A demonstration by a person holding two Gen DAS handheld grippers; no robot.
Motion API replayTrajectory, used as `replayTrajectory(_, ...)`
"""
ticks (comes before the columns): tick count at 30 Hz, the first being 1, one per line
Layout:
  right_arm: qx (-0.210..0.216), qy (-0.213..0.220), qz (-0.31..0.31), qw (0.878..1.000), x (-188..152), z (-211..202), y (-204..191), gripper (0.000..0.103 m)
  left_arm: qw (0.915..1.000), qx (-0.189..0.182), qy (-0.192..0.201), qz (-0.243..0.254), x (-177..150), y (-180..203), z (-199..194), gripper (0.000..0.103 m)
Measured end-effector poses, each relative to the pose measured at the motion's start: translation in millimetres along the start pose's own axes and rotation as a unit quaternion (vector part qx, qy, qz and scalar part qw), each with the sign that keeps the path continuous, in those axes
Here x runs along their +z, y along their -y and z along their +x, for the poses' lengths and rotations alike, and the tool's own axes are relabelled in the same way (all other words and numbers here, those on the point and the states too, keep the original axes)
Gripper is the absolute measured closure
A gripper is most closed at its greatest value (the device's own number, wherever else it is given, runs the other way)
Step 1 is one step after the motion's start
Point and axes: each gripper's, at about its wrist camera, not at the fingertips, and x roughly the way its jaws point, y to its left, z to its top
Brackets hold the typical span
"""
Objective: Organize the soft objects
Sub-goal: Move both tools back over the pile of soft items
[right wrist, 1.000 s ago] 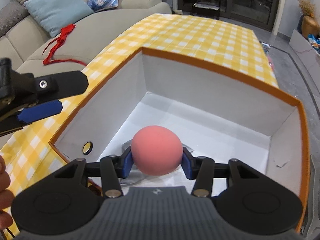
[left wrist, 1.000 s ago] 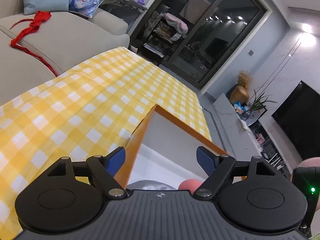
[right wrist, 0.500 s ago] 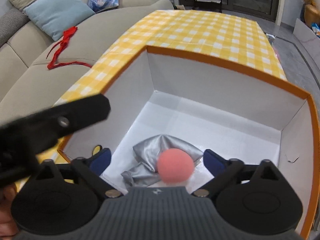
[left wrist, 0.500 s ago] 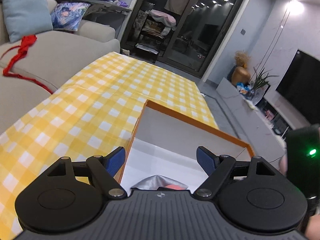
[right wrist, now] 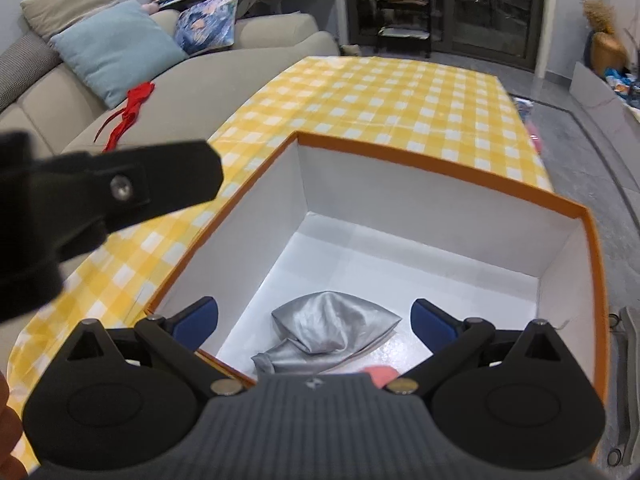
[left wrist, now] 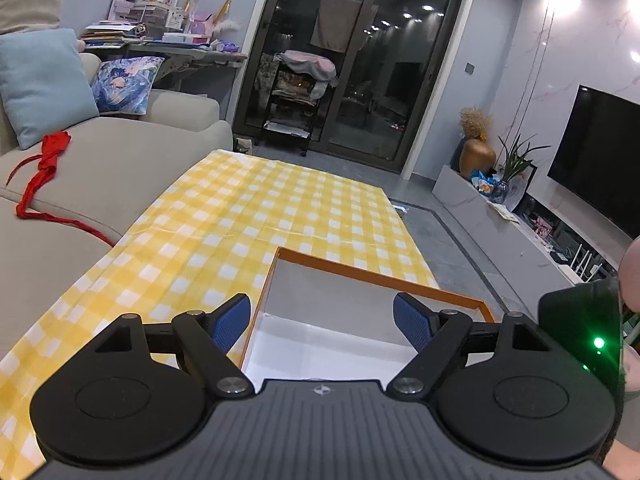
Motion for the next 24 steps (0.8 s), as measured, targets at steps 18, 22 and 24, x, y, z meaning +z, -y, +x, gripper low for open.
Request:
replayTrajectory(18, -0.007, 0.051, -0.02, 0.998, -94.3, -147.6, 1.3, 0.003, 0.9977, 0.044, -0.048, 0.019, -14.7, 32.4, -82.9, 0.008)
replayTrajectory(22, 0.005, 0.049, 0.024, 0.999, -137.3, -159.4, 27.4, 0.003, 0.9941, 0.071, -0.065, 0.05, -29.1, 41.2, -98.2, 0.008)
replayTrajectory(24, 0.004, 0.041, 0.043, 0.998, -154.0, -158.8, 38.4, 0.003, 0.9909, 0.082, -0.071, 0.079, -37.3, 43.6, -104.0, 0.008)
